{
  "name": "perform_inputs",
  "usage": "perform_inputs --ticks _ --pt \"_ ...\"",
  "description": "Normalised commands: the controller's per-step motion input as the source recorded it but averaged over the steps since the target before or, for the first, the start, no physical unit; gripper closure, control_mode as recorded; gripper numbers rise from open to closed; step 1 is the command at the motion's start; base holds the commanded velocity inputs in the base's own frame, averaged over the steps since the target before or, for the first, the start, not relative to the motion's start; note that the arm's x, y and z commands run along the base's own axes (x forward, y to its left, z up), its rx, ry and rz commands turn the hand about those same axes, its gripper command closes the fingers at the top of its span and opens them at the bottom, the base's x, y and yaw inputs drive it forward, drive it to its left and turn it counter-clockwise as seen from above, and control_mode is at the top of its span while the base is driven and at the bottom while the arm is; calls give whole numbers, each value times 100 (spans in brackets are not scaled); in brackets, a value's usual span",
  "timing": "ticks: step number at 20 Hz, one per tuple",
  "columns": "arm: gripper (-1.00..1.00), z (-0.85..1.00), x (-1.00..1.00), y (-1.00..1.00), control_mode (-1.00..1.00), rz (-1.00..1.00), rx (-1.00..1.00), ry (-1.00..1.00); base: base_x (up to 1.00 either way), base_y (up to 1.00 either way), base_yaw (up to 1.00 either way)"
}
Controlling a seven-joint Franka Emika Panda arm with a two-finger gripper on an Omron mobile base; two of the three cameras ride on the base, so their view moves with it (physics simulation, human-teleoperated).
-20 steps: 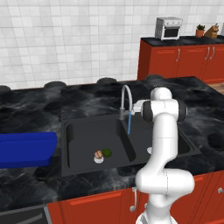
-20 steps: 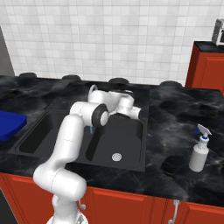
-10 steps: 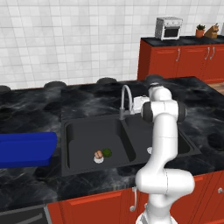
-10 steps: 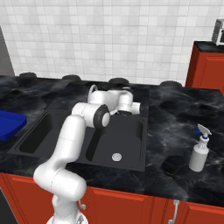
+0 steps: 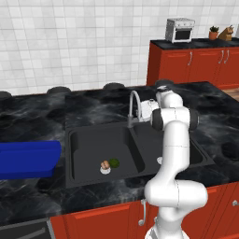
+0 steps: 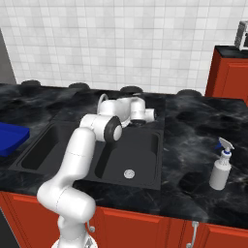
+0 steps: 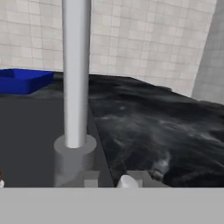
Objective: Pick up all produce items and place them in the sink. Turn on the sink faucet to wash them. Then turn the sink off and put them in the tray.
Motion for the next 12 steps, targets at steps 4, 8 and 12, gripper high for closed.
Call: perform_inputs --ticks 4,8,12 --pt "-100 9 -2 -1 -100 4 -6 -6 0 0 0" --pt "-100 13 -20 -4 -100 2 -5 -11 0 0 0" --pt "-100 14 -25 -5 -100 0 -5 -11 0 0 0"
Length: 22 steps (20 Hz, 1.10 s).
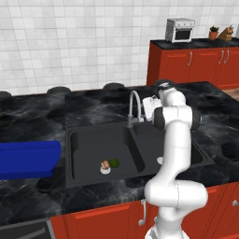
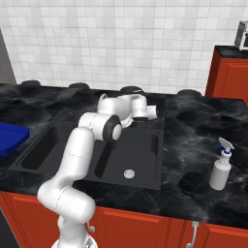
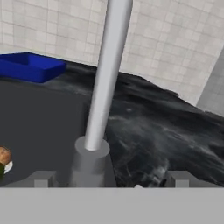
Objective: Pick up all produce items and place them in the sink. Turn on the sink faucet to wash them. Then turn the sink off and put them in the tray.
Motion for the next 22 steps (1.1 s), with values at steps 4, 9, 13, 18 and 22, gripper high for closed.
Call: perform_inputs --ticks 4,9,13,18,22 --pt "-100 13 -27 -3 -100 0 -4 -9 0 0 0" --pt "-100 10 -46 -9 -100 0 -3 -9 0 0 0" --pt "-100 13 -52 -4 -100 0 -5 -11 0 0 0" --pt "-100 22 -55 -1 -100 0 -7 -16 0 0 0" --pt "-100 29 -64 0 -100 0 -9 -21 0 0 0"
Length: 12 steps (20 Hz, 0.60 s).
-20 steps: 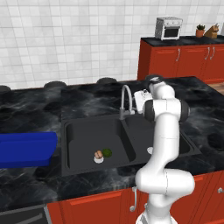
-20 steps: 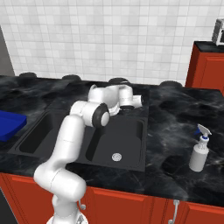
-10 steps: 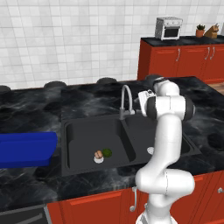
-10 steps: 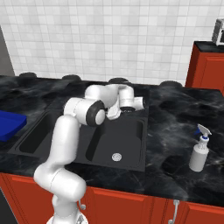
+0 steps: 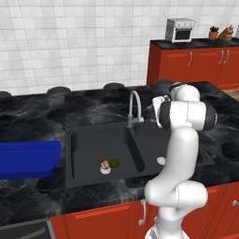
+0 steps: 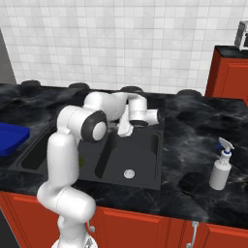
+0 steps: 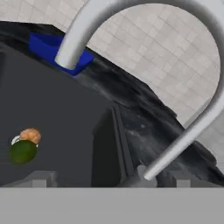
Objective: Pick up all produce items and place them in the sink. Turn on the sink faucet to wash them. Then turn the sink off and put them in the tray.
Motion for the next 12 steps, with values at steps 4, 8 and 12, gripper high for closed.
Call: perform_inputs --ticks 4,8,12 --pt "-100 30 -69 0 -100 0 -9 -21 0 0 0" --pt "-100 27 -71 0 -100 0 -8 -19 0 0 0" --pt "-100 24 -77 0 -100 -1 -9 -16 0 0 0"
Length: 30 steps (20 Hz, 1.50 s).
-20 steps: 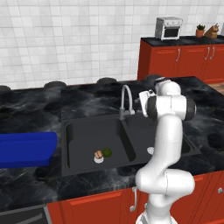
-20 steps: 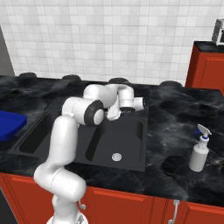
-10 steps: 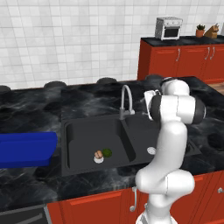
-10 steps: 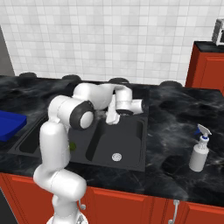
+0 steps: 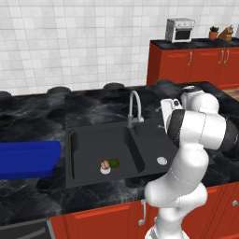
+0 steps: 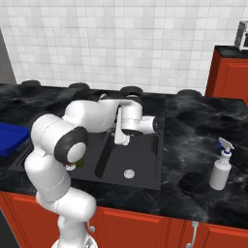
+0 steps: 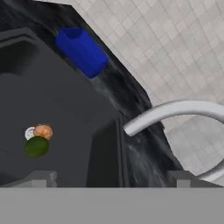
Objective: Pick up all produce items and place them in the sink. Turn on the sink faucet to wash them. Then turn the sink off and put them in the tray.
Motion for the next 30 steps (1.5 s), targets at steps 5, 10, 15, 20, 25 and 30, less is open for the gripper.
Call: perform_inputs --ticks 5,10,15,20,25,30 --pt "-100 22 -81 0 -100 -3 -8 -13 0 0 0" --pt "-100 20 -79 0 -100 -4 -6 -9 0 0 0" --pt "-100 24 -76 0 -100 -5 -5 -4 0 0 0" --pt "-100 23 -50 19 -100 -8 -7 2 0 0 0" --pt "-100 9 -29 42 -100 -13 -8 13 0 0 0" --pt "-100 0 -18 48 -100 -17 -8 22 0 0 0"
